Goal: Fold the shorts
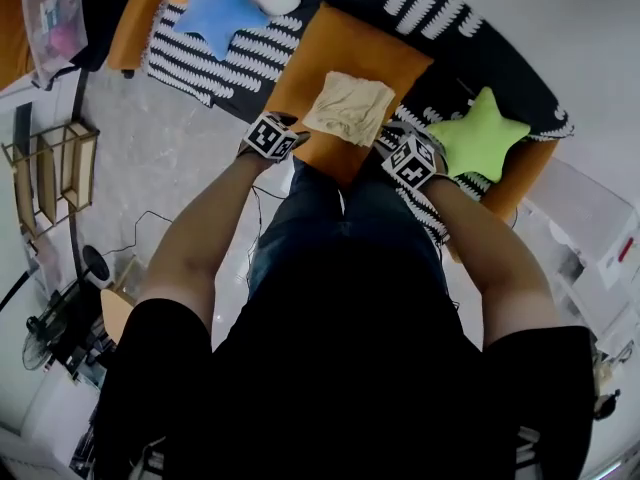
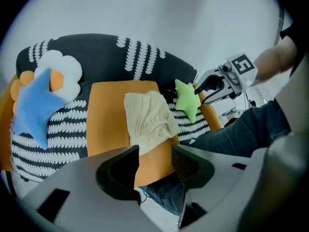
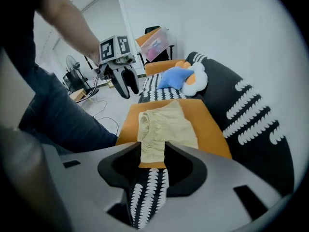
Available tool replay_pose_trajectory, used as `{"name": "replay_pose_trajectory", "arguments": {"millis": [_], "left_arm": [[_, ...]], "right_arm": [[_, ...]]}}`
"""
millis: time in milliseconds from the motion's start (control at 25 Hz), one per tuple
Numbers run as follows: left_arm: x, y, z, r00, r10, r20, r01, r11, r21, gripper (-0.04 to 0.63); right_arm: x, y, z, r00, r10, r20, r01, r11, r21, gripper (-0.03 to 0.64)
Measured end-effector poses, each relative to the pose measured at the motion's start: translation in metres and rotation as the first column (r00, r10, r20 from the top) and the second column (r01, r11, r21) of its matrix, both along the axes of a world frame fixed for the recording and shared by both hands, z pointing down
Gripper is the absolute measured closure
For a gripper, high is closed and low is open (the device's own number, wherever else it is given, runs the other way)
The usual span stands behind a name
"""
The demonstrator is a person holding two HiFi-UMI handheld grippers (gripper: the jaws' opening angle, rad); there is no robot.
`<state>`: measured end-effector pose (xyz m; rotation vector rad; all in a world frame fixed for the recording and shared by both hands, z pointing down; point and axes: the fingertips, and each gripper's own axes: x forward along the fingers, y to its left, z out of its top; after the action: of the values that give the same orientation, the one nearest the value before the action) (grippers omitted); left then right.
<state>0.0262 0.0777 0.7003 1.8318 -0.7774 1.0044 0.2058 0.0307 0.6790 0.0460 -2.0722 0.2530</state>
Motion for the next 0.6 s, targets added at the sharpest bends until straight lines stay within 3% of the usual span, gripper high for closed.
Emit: {"name": "replay_pose_trajectory", "arguments": {"millis": [320, 600], "left_arm": [[0.015, 0.005, -0.095, 0.987, -0.150, -0.052, 0.155, 0.983, 0.098, 0.368], [0.024, -0.002, -0.168, 0.956, -0.268, -0.118, 0.287, 0.935, 0.210, 0.370]], "right_arm": [[0.030, -0.009, -0.089, 0.997, 0.051, 0.058, -0.055, 0.996, 0.063, 0.466], [0.034, -0.019, -0.151, 0.984, 0.095, 0.151, -0.109, 0.990, 0.090, 0.500]]}}
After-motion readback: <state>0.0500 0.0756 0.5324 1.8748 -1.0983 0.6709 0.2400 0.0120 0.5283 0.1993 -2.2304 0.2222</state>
